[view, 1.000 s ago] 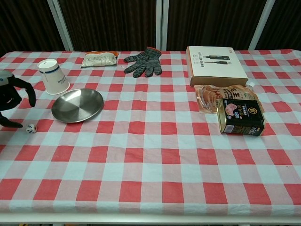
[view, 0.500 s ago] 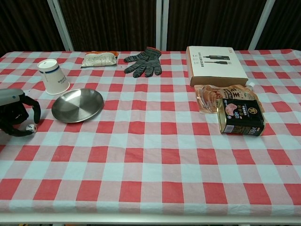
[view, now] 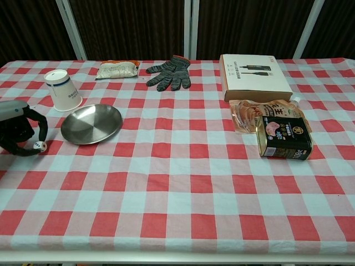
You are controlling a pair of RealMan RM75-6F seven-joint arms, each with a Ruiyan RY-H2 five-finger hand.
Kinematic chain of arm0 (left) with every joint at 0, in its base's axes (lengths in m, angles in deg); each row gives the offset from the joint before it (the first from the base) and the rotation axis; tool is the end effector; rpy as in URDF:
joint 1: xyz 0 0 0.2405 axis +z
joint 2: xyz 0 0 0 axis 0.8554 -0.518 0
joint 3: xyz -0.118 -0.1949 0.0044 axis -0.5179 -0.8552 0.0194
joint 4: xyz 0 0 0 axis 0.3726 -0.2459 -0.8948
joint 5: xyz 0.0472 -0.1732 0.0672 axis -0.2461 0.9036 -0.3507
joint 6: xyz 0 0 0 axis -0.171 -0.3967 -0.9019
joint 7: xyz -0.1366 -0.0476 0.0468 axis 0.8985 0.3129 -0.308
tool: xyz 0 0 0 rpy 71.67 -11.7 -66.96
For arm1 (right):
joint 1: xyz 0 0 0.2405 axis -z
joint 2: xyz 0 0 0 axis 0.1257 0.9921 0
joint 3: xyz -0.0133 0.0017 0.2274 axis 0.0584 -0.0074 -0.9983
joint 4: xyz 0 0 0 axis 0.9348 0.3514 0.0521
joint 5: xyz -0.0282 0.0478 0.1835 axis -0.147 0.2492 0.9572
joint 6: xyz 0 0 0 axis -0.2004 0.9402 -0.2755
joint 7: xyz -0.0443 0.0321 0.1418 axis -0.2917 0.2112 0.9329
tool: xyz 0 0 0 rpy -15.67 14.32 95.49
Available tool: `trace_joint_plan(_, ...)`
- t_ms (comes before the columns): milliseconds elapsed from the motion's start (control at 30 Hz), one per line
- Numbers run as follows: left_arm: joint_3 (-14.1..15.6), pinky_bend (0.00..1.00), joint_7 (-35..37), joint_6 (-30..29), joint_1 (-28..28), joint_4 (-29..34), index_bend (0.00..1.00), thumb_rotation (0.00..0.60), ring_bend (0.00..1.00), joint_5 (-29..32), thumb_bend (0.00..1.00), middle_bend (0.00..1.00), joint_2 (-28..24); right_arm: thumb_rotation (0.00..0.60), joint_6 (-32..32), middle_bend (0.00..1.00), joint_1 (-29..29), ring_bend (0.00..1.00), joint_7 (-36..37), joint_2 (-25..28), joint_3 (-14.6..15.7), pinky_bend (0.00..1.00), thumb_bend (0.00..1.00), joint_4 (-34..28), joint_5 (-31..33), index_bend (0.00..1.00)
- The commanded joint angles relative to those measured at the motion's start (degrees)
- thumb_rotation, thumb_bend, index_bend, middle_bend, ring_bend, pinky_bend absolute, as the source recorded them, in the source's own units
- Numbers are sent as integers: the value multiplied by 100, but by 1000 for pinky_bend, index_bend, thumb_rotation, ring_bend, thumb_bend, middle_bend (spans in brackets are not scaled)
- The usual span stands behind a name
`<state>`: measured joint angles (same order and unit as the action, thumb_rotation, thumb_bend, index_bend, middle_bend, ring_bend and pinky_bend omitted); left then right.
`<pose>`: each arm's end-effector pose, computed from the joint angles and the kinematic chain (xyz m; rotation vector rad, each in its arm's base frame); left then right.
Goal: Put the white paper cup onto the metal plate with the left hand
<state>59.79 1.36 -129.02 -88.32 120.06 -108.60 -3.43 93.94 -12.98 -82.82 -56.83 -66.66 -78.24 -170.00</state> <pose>-0.2589 0.2935 0.0105 -1.7495 -1.2761 -0.7582 -0.2709 -0.1948 0.1848 1.4100 -0.8268 0.9240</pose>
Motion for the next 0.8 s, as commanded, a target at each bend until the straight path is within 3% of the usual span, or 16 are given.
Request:
trace_joint_plan(33, -114, 921, -5, -82, -115, 89, 597, 600, 863, -80, 352, 877, 9, 600, 2, 76, -2, 0, 16, 7, 0, 0, 91, 9, -10, 0)
trace_joint_plan(433, -602, 930, -734, 606, -962, -422, 560, 600, 874, 548, 346, 886, 684, 600, 14, 76, 43, 0, 181, 35, 6, 0, 94, 100, 57, 0)
trace_joint_plan(633, -651, 932, -1092, 282, -973, -381, 408, 600, 873, 661, 262, 876, 769, 600, 19, 79, 72, 0, 222, 33, 8, 0, 97, 132, 99, 0)
trace_joint_plan(800, -668, 930, -1173, -207, -761, 63, 343, 600, 832, 622, 175, 812, 409, 600, 28, 79, 59, 0, 243, 29, -11, 0, 100, 162, 86, 0)
